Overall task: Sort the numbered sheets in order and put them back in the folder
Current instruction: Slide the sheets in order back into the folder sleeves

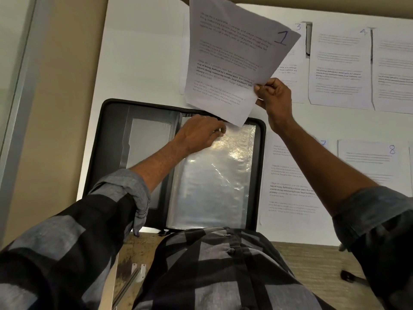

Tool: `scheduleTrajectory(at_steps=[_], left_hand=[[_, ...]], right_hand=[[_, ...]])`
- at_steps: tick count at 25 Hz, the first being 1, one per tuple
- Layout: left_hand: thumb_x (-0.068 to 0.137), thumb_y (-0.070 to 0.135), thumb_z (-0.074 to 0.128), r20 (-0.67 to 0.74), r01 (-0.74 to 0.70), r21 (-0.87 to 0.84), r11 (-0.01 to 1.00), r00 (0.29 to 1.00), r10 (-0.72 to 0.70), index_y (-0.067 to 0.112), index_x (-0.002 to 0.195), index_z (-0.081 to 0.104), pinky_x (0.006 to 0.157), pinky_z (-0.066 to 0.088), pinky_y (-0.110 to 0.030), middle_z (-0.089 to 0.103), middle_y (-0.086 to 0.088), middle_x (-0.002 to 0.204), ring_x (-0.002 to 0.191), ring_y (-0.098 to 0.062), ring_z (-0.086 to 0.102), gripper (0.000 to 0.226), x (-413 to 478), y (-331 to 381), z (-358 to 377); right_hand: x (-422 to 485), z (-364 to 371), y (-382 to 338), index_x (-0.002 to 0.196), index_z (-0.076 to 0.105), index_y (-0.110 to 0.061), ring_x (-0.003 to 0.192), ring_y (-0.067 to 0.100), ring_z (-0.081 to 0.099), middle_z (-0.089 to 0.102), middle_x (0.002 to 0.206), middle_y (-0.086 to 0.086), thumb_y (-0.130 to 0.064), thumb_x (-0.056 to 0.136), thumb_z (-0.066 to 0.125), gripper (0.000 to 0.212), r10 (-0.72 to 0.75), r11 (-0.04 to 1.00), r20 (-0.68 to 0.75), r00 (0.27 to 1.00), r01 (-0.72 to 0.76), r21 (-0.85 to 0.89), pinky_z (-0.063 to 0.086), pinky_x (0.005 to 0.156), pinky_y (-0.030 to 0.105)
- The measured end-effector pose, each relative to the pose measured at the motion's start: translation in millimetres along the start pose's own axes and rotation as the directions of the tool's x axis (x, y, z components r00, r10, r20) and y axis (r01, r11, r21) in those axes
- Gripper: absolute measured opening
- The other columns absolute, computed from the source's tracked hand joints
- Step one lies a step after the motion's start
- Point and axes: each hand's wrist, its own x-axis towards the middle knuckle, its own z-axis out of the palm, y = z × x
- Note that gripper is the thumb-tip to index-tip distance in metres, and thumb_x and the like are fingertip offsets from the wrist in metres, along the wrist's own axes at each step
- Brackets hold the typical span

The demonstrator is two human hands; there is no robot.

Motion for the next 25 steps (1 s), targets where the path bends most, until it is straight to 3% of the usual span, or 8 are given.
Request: scheduleTrajectory(at_steps=[7,11,14,18,22,25], left_hand=[[0.1,0.034,0.059,0.003,0.012,0.002,1.0,1.0,-0.012,0.025,0.107,0.073,0.08,0.044,-0.03,0.074,0.008,0.101,0.092,-0.012,0.067,0.018,2.5,0.2,-0.1],[0.101,0.036,0.06,0.008,0.027,-0.009,1.0,1.0,-0.027,0.023,0.11,0.072,0.078,0.046,-0.03,0.075,0.006,0.103,0.09,-0.015,0.069,0.02,3.2,-1.3,0.8],[0.101,0.037,0.06,0.033,0.048,-0.032,0.998,0.998,-0.047,0.022,0.111,0.071,0.077,0.039,-0.028,0.075,0.006,0.104,0.093,-0.016,0.069,0.021,4.5,-3.2,-0.6],[0.092,0.061,0.063,0.071,0.107,-0.007,0.994,0.992,-0.106,0.022,0.109,0.071,0.077,0.036,-0.028,0.074,0.008,0.098,0.09,-0.013,0.068,0.043,4.9,-16.2,-8.5],[0.077,0.082,0.06,0.132,0.18,0.135,0.974,0.971,-0.197,0.028,0.107,0.071,0.086,0.036,-0.036,0.072,0.011,0.096,0.096,-0.014,0.063,0.063,1.4,-38.6,-28.3],[0.073,0.085,0.061,0.159,0.217,0.19,0.957,0.955,-0.248,0.033,0.101,0.074,0.091,0.032,-0.039,0.071,0.011,0.094,0.105,-0.016,0.058,0.061,1.3,-54.8,-41.4]], right_hand=[[2.3,17.3,2.3,0.104,0.061,-0.007,0.107,0.029,0.071,0.072,0.112,0.018,-0.006,0.095,0.068,0.011,-0.031,0.999,0.017,0.999,0.03,0.018,0.06,0.092,0.045],[2.9,11.6,1.9,0.108,0.061,-0.005,0.112,0.03,0.07,0.071,0.119,0.02,-0.008,0.096,0.068,0.014,-0.007,0.999,0.095,0.995,0.01,-0.032,0.059,0.094,0.047],[0.5,-0.8,0.1,0.107,0.062,-0.006,0.109,0.028,0.072,0.074,0.113,0.015,-0.007,0.095,0.068,0.013,0.032,0.997,0.155,0.987,-0.021,-0.07,0.061,0.09,0.042],[4.3,-18.0,-2.6,0.121,0.057,0.007,0.108,0.028,0.073,0.073,0.118,0.015,-0.007,0.097,0.066,0.029,0.057,0.991,0.167,0.984,-0.037,-0.125,0.061,0.087,0.039],[8.7,-17.7,-1.0,0.117,0.059,0.002,0.107,0.028,0.073,0.074,0.115,0.014,-0.006,0.096,0.067,0.024,0.084,0.989,0.166,0.983,-0.062,-0.133,0.062,0.087,0.04],[13.1,-16.4,2.2,0.113,0.059,-0.002,0.106,0.028,0.073,0.074,0.115,0.014,-0.007,0.095,0.069,0.021,0.101,0.989,0.17,0.98,-0.082,-0.12,0.062,0.087,0.041]])
